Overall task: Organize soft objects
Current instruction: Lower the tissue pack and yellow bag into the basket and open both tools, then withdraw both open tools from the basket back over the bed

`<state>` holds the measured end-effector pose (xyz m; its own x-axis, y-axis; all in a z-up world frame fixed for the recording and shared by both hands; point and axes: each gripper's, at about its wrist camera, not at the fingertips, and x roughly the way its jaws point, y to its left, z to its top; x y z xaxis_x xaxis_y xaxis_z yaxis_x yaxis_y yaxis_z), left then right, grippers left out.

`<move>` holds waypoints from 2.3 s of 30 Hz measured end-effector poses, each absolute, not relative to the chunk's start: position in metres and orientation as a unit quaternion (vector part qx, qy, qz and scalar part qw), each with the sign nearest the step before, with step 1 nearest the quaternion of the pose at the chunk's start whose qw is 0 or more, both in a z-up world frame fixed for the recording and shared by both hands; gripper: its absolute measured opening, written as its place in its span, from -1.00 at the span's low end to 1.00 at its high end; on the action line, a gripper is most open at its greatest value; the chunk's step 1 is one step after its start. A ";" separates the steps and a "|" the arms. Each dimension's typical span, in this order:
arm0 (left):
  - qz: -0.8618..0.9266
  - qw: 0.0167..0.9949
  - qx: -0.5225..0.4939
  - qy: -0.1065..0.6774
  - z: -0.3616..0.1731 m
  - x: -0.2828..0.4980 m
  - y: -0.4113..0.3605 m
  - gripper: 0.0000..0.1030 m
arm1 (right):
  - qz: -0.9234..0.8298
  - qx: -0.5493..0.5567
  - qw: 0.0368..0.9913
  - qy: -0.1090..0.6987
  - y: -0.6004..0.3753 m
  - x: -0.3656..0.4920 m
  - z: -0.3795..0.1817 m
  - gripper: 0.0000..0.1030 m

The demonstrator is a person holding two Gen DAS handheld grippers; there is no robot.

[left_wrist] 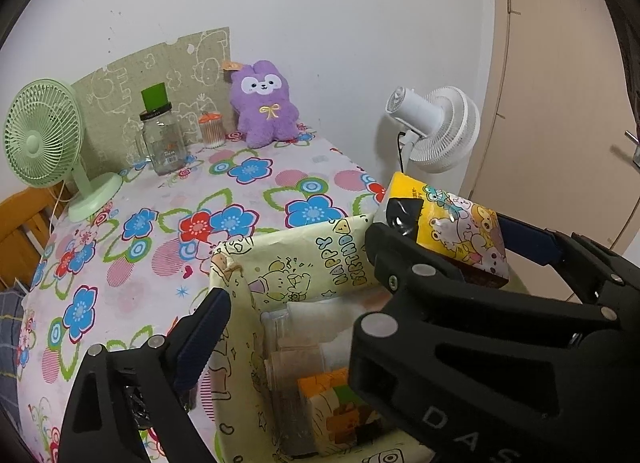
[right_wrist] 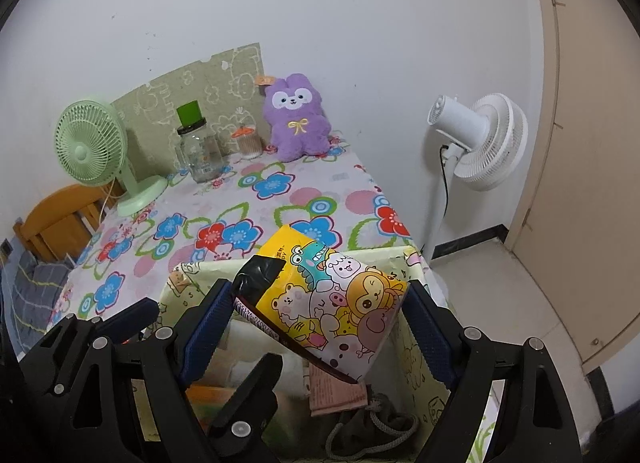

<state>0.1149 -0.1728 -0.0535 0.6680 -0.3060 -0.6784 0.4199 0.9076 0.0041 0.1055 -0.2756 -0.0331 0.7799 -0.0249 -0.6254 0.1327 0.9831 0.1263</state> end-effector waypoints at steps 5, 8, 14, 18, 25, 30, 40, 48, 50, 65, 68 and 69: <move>-0.190 0.911 0.088 0.356 -0.055 0.115 -0.174 0.88 | -0.043 0.082 0.937 0.335 -0.277 0.107 -0.036 0.72; -0.186 0.911 0.089 0.356 -0.055 0.115 -0.172 0.88 | -0.043 0.079 0.937 0.339 -0.275 0.107 -0.036 0.74; -0.182 0.914 0.080 0.354 -0.052 0.112 -0.164 0.88 | -0.048 0.057 0.939 0.336 -0.266 0.102 -0.033 0.85; -0.180 0.917 0.072 0.348 -0.047 0.108 -0.156 0.89 | -0.050 0.050 0.940 0.334 -0.259 0.098 -0.030 0.85; -0.175 0.922 0.064 0.339 -0.040 0.100 -0.142 0.90 | -0.049 0.042 0.944 0.325 -0.244 0.090 -0.021 0.85; -0.167 0.926 0.060 0.333 -0.035 0.093 -0.133 0.90 | -0.050 0.036 0.946 0.320 -0.231 0.084 -0.016 0.85; -0.157 0.934 0.048 0.318 -0.025 0.080 -0.104 0.90 | -0.044 0.021 0.951 0.306 -0.201 0.074 -0.004 0.85; -0.141 0.940 0.042 0.307 -0.019 0.072 -0.078 0.91 | -0.032 0.017 0.954 0.297 -0.177 0.068 0.003 0.86; -0.137 0.942 0.042 0.304 -0.017 0.070 -0.071 0.91 | -0.029 0.016 0.955 0.295 -0.170 0.067 0.005 0.87; -0.107 0.949 0.034 0.295 -0.016 0.066 -0.028 0.93 | -0.011 0.003 0.959 0.282 -0.128 0.066 0.008 0.96; -0.098 0.949 0.032 0.296 -0.017 0.066 -0.020 0.95 | -0.008 0.002 0.959 0.283 -0.119 0.068 0.006 0.97; -0.095 0.950 0.033 0.297 -0.018 0.066 -0.017 0.97 | -0.008 0.001 0.959 0.283 -0.116 0.068 0.006 0.98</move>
